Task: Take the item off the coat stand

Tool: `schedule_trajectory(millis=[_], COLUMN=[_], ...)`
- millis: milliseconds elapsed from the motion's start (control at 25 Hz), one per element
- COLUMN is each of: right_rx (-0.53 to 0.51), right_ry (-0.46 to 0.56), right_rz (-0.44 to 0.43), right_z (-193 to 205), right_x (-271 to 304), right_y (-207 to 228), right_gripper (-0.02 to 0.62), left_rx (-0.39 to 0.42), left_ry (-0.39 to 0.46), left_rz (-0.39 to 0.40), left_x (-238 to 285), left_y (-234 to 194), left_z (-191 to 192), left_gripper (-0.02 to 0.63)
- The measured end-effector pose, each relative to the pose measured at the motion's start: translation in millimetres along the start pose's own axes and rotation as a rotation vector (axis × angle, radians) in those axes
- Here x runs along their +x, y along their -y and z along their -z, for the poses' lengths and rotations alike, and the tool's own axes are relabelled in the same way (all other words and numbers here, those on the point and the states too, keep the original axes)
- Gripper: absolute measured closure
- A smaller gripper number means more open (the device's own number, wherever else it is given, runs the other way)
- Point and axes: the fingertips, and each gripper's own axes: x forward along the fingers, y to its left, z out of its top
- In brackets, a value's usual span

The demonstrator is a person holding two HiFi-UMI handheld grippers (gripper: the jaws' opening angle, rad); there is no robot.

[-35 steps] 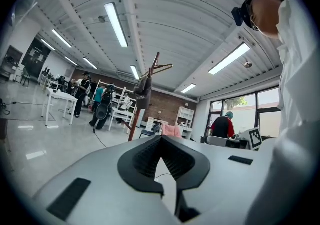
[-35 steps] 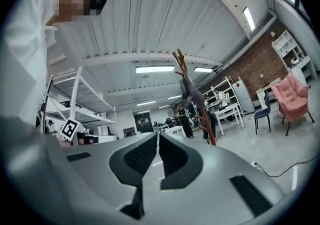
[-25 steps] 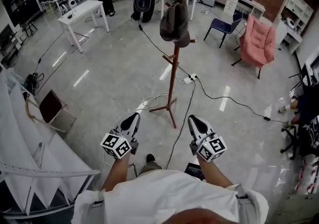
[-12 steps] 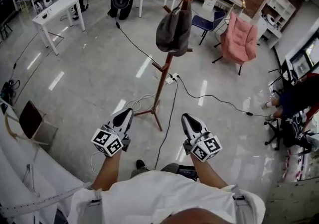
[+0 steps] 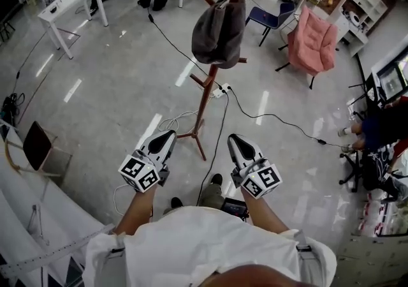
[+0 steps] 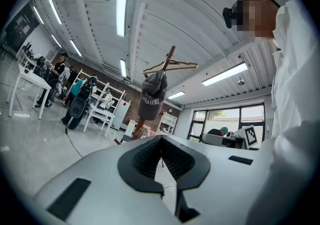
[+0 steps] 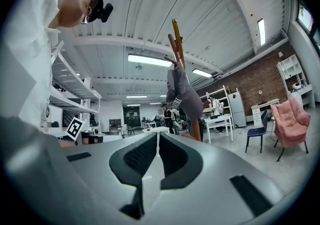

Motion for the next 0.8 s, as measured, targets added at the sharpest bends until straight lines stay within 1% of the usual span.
schedule_trajectory(millis=[160,280,440,520,680,800], right_rx=[0.001,0.006,-0.014,-0.037,-0.027,-0.040], right_ry=[0.048,0.072,0.107,0.139,0.241,0.265], right_rz=[-0.062,-0.109,-0.179,-0.222,-0.393,-0.450], right_z=[-28,-43,-68,-85,-128,-152], right_x=[20,32,50,58,67,75], right_y=[39,76,111,120,119,124], right_gripper=[0.565,0.565,0.563,0.563,0.563,0.561], left_rx=[0.012,0.052,0.095,0.123,0.157,0.190], left_ry=[0.018,0.050,0.066,0.064,0.074,0.082], left_rz=[-0.062,-0.103,-0.147,-0.150,-0.184,-0.196], left_x=[32,62,96,110,126,140], left_y=[-4,-4,-3,-1,8,12], left_z=[-20,-42,-70,-81,-113,-135], left_gripper=[0.591,0.591,0.591,0.591,0.591,0.591])
